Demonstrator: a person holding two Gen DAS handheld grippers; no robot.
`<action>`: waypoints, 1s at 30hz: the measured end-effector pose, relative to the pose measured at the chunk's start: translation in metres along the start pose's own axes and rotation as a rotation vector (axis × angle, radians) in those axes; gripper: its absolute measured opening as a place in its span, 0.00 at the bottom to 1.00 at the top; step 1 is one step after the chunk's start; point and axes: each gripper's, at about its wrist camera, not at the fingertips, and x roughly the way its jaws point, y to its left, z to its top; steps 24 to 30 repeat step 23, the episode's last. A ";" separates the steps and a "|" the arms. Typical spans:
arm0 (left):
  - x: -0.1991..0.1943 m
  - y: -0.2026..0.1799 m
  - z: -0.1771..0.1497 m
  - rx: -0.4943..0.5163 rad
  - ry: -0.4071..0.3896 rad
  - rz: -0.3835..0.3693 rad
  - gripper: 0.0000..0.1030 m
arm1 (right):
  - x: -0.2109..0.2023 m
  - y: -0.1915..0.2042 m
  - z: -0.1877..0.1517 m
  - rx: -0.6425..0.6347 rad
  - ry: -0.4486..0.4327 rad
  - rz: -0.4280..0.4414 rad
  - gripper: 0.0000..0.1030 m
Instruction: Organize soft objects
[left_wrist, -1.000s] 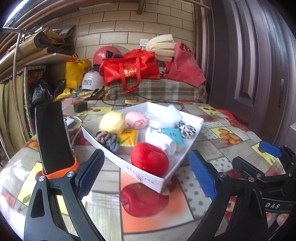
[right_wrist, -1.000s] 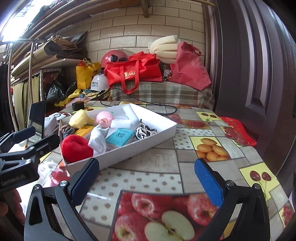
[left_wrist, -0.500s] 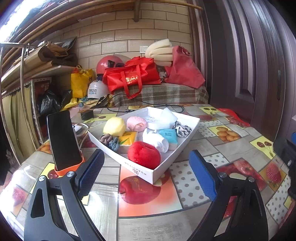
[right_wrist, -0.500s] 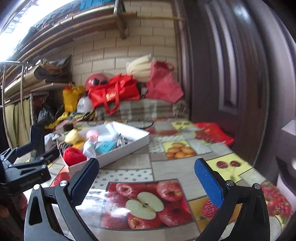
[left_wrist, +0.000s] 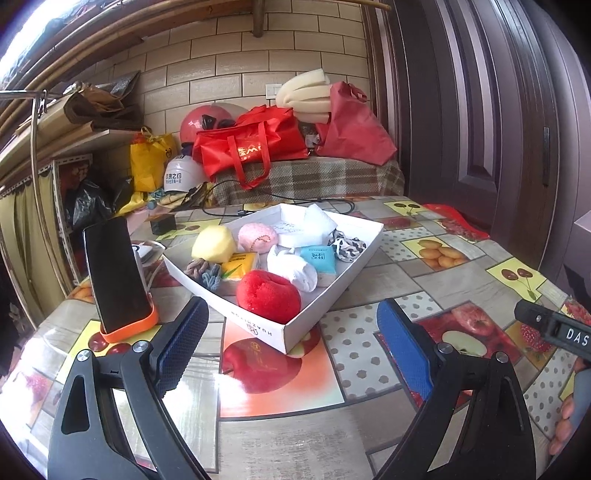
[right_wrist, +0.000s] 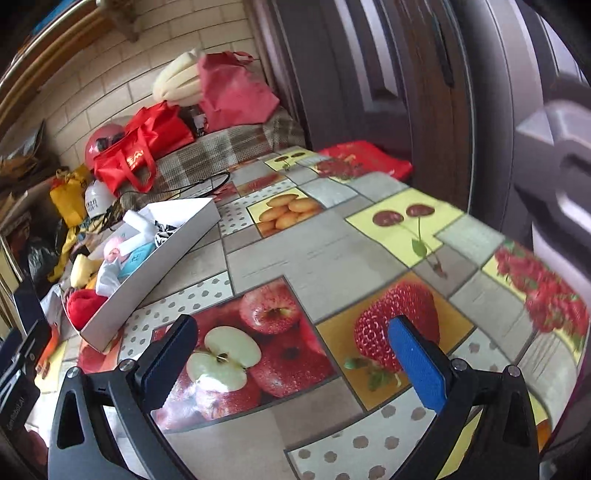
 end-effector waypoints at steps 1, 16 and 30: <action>0.000 0.000 0.000 0.002 0.000 0.007 0.91 | -0.001 -0.002 -0.001 0.013 -0.003 0.012 1.00; -0.003 0.001 -0.001 -0.002 0.003 -0.011 0.91 | -0.023 0.019 -0.005 -0.089 -0.127 -0.023 1.00; -0.003 0.002 -0.001 -0.004 0.006 -0.012 0.91 | -0.024 0.022 -0.004 -0.103 -0.134 -0.026 1.00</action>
